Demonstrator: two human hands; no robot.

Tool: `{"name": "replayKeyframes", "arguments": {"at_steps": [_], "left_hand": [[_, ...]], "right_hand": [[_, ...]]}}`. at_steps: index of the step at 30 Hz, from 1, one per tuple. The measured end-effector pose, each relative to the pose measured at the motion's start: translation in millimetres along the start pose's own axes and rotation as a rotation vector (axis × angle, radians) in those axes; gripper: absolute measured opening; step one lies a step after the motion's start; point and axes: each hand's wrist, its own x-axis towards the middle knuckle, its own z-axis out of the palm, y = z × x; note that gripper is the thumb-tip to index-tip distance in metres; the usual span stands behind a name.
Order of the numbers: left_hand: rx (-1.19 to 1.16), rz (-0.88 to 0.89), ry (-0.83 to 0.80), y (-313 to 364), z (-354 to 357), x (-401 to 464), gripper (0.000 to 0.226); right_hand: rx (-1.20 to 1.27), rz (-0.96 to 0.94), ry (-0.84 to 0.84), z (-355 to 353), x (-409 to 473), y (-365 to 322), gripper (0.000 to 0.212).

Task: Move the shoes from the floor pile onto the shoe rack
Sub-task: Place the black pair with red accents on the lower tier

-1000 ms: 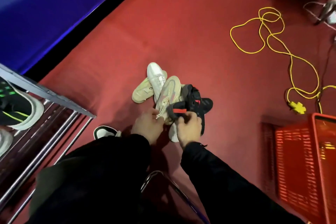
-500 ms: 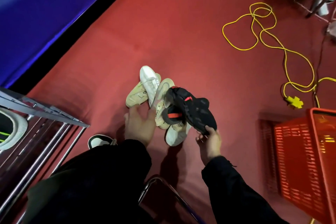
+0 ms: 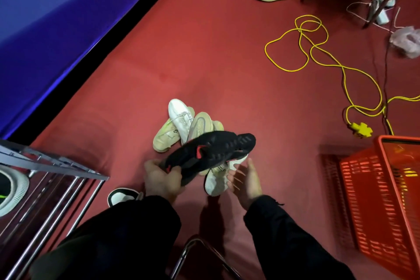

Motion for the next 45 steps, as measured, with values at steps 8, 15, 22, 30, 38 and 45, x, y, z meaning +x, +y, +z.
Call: {"name": "replayKeyframes", "arguments": {"at_steps": [8, 15, 22, 30, 38, 45], "left_hand": [[-0.557, -0.149, 0.020, 15, -19, 5, 0.048], [-0.518, -0.106, -0.017, 21, -15, 0, 0.025], [-0.590, -0.225, -0.084, 26, -12, -1, 0.033], [-0.593, -0.073, -0.218, 34, -13, -29, 0.025], [-0.649, 0.289, -0.148, 64, -98, -82, 0.048], [-1.019, 0.409, -0.045, 45, -238, -159, 0.029]], "right_hand": [[-0.022, 0.064, 0.146, 66, 62, 44, 0.033], [0.106, 0.123, 0.122, 79, 103, 52, 0.018], [-0.082, -0.022, 0.243, 69, 28, 41, 0.025], [-0.329, -0.240, -0.223, 77, -58, 53, 0.032], [-0.586, -0.530, -0.493, 140, -160, -3, 0.018], [-0.909, -0.663, -0.654, 218, -246, -29, 0.017]]}}
